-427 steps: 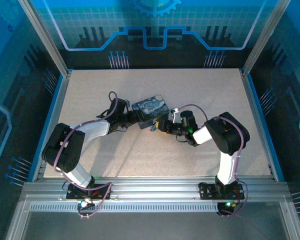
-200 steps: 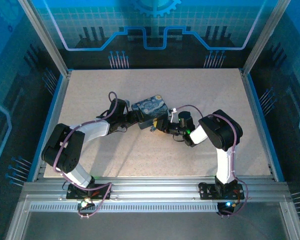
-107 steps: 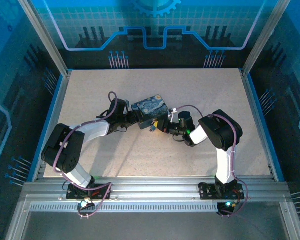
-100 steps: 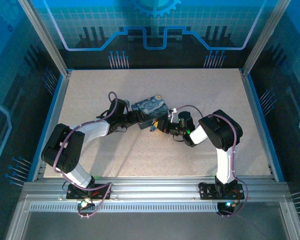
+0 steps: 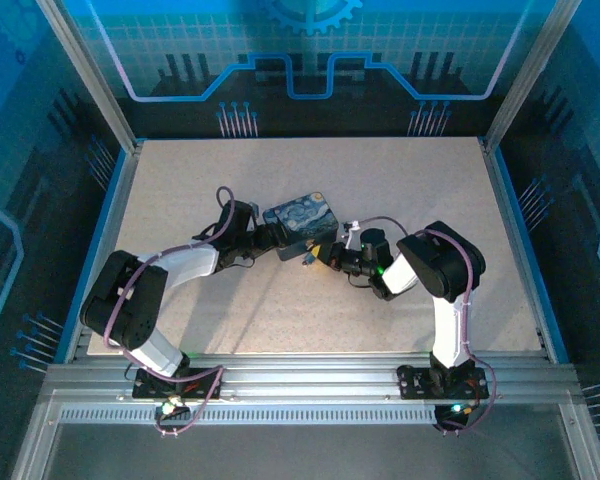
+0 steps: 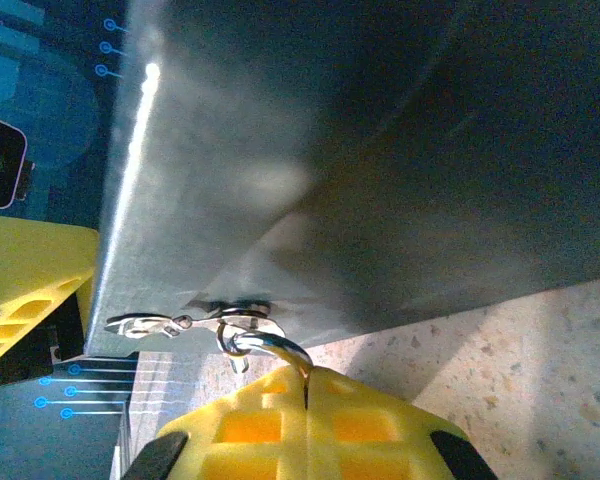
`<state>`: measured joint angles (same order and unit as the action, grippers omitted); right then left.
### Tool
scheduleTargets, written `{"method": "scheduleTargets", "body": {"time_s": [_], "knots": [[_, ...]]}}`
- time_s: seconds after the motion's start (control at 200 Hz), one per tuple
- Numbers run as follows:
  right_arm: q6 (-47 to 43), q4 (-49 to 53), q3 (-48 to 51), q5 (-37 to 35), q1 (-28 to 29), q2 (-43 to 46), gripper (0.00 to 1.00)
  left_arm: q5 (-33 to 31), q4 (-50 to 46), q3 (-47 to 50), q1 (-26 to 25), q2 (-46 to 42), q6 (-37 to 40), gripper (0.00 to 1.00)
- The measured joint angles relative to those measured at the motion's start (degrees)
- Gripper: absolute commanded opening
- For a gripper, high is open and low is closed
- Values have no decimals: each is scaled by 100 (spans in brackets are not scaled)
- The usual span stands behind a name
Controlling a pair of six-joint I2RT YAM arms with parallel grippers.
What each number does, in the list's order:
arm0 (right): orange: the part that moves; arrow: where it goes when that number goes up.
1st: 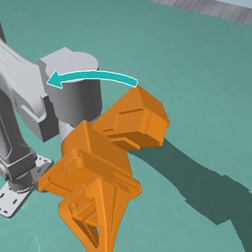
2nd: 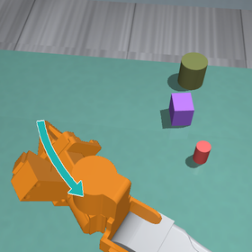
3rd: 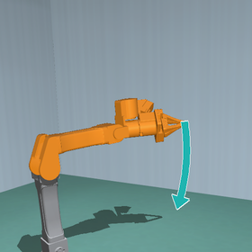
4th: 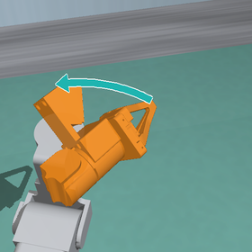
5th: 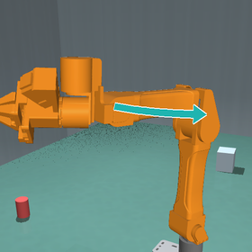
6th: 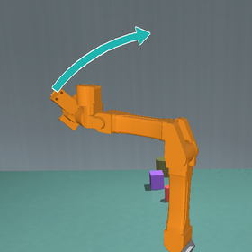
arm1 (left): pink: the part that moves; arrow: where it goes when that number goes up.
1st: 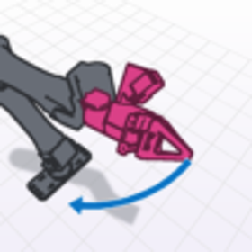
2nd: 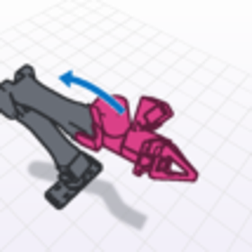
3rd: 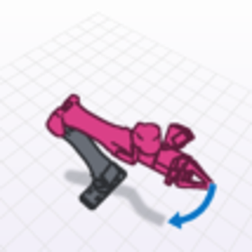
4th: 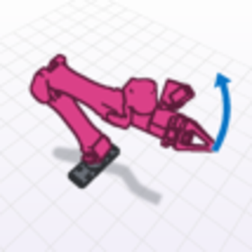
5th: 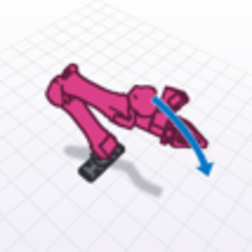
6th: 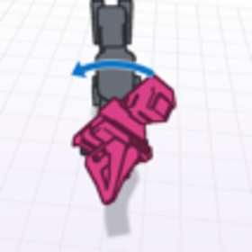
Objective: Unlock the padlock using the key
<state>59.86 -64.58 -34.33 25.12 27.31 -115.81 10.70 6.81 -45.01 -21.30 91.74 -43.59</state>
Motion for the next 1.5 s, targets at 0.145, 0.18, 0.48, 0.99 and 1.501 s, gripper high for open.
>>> {"method": "scheduleTargets", "body": {"time_s": [0.145,0.18,0.48,0.99,1.501], "knots": [[319,-101,59,-66,-11,0,0,-63,15,35,-94,-33,-4,53],[393,-116,76,-70,-20,0,0,-79,20,44,-109,-37,-7,54],[986,-393,221,-203,-74,0,0,-83,13,68,-149,-55,-107,57],[1250,-494,455,-522,-188,109,0,-83,-343,94,-179,-232,-98,69],[-103,1526,997,-605,-409,2151,0,-621,-1259,94,-101,-1646,376,81]]}}
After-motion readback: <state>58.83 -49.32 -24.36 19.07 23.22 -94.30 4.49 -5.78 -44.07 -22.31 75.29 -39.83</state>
